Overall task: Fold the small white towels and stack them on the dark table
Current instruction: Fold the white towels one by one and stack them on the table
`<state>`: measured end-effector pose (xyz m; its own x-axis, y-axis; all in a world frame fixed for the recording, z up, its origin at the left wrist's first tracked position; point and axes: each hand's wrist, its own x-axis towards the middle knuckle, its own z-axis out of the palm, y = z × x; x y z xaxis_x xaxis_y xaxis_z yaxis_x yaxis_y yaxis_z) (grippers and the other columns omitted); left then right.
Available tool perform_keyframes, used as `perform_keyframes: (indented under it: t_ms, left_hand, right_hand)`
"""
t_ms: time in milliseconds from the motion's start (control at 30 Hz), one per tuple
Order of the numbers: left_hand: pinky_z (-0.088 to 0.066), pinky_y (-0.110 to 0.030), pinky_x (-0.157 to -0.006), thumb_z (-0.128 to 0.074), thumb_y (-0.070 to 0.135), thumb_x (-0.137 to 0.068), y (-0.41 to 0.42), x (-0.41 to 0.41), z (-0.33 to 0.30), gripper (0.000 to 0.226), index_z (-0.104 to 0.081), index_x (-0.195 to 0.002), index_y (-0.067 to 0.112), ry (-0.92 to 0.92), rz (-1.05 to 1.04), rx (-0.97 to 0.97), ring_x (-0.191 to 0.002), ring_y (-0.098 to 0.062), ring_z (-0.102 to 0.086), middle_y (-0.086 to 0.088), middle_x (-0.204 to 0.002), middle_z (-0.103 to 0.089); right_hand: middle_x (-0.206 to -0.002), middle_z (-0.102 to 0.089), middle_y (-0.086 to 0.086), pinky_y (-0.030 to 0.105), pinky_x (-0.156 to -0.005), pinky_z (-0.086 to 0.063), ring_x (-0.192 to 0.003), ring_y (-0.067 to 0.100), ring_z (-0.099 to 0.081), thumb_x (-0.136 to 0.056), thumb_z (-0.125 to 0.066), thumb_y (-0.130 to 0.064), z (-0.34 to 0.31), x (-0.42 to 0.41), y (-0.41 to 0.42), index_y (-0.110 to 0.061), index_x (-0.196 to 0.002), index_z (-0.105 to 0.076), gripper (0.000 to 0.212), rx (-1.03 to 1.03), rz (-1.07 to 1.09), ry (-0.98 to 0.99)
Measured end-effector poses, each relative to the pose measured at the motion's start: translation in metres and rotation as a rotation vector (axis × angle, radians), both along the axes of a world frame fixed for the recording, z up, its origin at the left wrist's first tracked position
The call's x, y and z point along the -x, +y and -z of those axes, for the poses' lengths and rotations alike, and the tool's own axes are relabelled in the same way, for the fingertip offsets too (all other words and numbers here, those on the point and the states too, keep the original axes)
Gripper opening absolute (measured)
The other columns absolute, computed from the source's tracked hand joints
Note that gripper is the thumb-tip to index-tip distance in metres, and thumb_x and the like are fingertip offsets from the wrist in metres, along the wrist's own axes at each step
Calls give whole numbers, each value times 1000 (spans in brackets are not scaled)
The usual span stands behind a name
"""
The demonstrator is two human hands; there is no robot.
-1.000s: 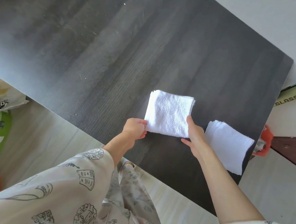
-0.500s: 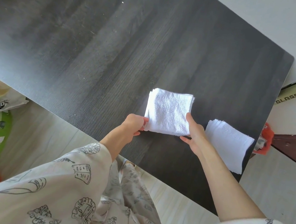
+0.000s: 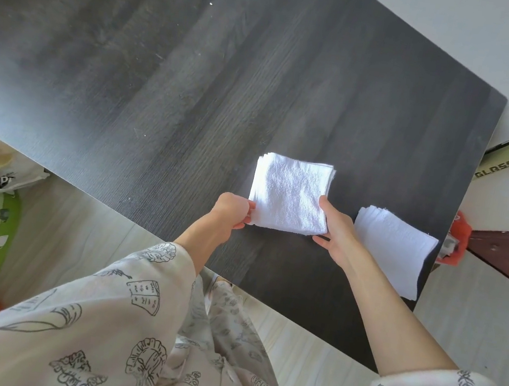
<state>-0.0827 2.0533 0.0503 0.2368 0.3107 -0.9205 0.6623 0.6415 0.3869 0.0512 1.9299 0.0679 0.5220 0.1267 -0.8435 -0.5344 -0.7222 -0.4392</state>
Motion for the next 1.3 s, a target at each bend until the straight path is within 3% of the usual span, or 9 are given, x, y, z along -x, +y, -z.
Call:
perform_keyframes:
  t_ms: [167, 300, 433, 600, 800, 867, 967, 1033, 1300]
  left_hand:
    - [-44, -21, -61, -29, -1, -92, 2, 1, -1, 34, -61, -98, 1, -6, -1, 11, -67, -15, -55, -12, -93, -63]
    - [-37, -22, -59, -28, 2, -92, 5, 2, -4, 30, -58, -87, 7, -15, -39, 109, -64, -13, -48, -5, -80, -60]
    - [-35, -27, -69, -36, 18, -94, 5, 2, -4, 20, -54, -95, 11, -40, 21, 158, -70, -13, -48, 0, -83, -54]
    - [-31, -34, -93, -32, 72, -84, 6, 1, -1, 67, -53, -104, 11, -105, 210, 160, -110, -21, -49, -2, -107, -52]
    - [-31, -39, -106, -43, 92, -50, 5, 3, -1, 116, -40, -137, 14, -95, 376, 31, -125, -23, -40, 1, -137, -40]
    - [-35, -35, -98, -47, 89, -47, 5, 4, 2, 110, -52, -127, 15, -87, 400, -29, -119, -21, -45, 0, -132, -47]
    - [-35, -30, -87, -50, 75, -71, 9, 7, 7, 69, -63, -105, 16, -136, 403, -36, -107, -17, -51, 1, -113, -60]
    - [-37, -29, -83, -50, 68, -78, 14, 8, 10, 57, -65, -98, 16, -157, 418, -30, -97, -15, -54, -1, -103, -65]
    - [-39, -31, -88, -53, 56, -85, 19, 9, 9, 49, -64, -107, 14, -151, 397, -44, -102, -17, -61, -1, -106, -69]
  right_hand:
    - [-130, -55, 1, 30, -84, -45, -114, 18, -53, -91, -50, -48, 4, 1, -3, -15, -125, -51, 48, 15, 2, -12]
    - [-130, -55, 2, 30, -87, -45, -114, 18, -52, -92, -49, -47, 5, 1, -2, -14, -125, -50, 46, 10, 9, -7]
    - [-127, -57, 1, 29, -88, -45, -108, 16, -54, -91, -51, -45, 5, 0, -2, -15, -122, -51, 43, 6, 21, 0]
    - [-133, -53, 0, 30, -90, -45, -116, 17, -51, -90, -51, -49, 5, -2, -3, -16, -129, -49, 51, 12, 3, -4]
    - [-121, -53, -4, 30, -90, -45, -107, 14, -51, -88, -55, -49, 3, -2, -2, -15, -128, -49, 52, -24, 12, 5]
    - [-122, -53, -4, 29, -87, -45, -105, 13, -51, -88, -56, -49, 3, -2, -2, -15, -127, -49, 52, -33, 12, 5]
    - [-129, -54, -1, 29, -84, -45, -111, 16, -52, -86, -57, -50, 5, -2, 0, -15, -127, -50, 55, -42, 0, 4]
    - [-131, -53, 0, 31, -89, -47, -115, 18, -51, -85, -58, -51, 6, -2, 1, -14, -128, -50, 56, -37, -4, -4]
    - [-132, -54, 1, 35, -95, -46, -117, 19, -51, -85, -59, -51, 9, 2, 1, -16, -127, -50, 56, -44, -15, 12]
